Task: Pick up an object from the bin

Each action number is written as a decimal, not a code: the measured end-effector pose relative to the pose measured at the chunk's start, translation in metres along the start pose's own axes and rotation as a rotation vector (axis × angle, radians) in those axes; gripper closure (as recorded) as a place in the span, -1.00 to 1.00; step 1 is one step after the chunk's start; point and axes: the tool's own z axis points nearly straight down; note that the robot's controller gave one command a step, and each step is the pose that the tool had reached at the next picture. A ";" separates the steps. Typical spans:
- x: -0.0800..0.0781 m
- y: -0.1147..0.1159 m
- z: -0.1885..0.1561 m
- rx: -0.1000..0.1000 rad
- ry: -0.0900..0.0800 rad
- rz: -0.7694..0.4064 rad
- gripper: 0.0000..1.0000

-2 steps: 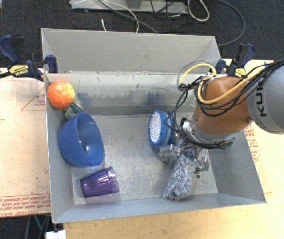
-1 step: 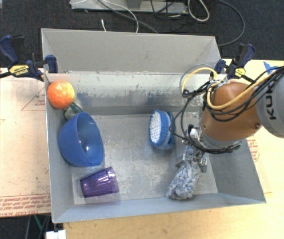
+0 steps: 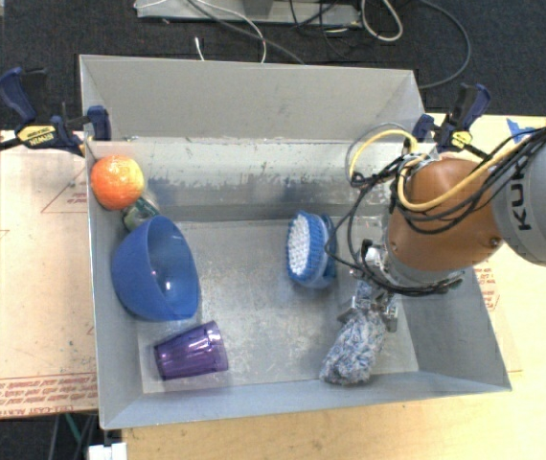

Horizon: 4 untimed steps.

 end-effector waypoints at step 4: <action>-0.003 0.001 -0.101 -0.006 -0.003 0.006 1.00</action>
Offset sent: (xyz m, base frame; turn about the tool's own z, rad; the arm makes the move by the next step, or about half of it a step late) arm -0.0005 0.0006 0.0509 0.0012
